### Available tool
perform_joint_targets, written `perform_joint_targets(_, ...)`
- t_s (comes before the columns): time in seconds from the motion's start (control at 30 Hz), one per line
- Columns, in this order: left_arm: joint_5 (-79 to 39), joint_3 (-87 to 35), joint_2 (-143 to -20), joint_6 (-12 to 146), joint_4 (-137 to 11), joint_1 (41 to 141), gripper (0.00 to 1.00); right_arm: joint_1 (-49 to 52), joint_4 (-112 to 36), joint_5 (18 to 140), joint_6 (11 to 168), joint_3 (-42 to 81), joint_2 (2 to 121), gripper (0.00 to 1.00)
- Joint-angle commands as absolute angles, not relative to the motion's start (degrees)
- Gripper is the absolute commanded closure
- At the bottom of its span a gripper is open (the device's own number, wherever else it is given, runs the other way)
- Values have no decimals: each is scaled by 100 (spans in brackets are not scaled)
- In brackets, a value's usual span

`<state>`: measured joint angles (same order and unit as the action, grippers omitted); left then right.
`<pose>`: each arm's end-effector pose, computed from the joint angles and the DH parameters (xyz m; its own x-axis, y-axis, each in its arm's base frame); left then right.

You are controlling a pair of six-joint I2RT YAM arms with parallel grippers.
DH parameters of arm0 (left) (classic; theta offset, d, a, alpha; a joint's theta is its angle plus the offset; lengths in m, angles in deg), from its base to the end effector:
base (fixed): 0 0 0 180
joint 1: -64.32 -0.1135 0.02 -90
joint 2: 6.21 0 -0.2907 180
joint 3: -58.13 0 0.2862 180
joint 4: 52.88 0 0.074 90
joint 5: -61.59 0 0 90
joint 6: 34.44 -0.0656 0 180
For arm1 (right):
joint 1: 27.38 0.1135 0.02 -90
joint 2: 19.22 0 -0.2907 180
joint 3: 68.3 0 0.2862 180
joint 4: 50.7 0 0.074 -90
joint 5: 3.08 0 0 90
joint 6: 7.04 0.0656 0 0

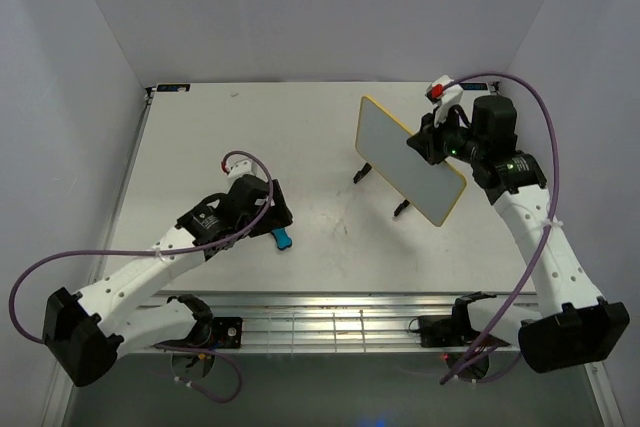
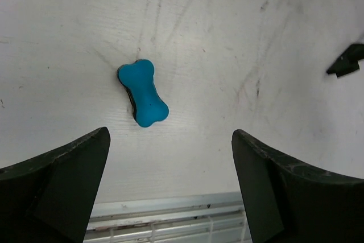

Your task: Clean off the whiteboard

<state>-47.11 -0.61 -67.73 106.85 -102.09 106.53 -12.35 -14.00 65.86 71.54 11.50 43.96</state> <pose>0.2001 -0.1531 0.2479 -0.7474 -0.3199 -0.5822 -0.1489 0.9348 -0.3225 0.2740 0.0980 0.4084 -0.2126 -0.2484 -0.9450 -0.6224 0.7800 -0.0650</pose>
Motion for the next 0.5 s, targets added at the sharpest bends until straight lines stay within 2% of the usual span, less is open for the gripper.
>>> perform_joint_targets(0.0,-3810,-380,-6431,9664,-10655,10624,2,-1656,-1830,5503,6951,1806,4913,92)
perform_joint_targets(0.1,-3309,-670,-6229,8995,-10935,10624,2,-1876,-1821,5265,6741,2114,5432,92)
perform_joint_targets(0.23,-3490,-671,-5720,8440,-11051,10633,2,-2105,-1794,4887,6732,2413,5882,92)
perform_joint_targets(0.33,-3966,-338,-5088,8438,-10718,10624,2,-2140,-1759,4711,6496,2501,6084,92)
perform_joint_targets(0.47,-3817,207,-4226,8334,-10007,10633,2,-2201,-1742,4597,6354,2519,6313,92)
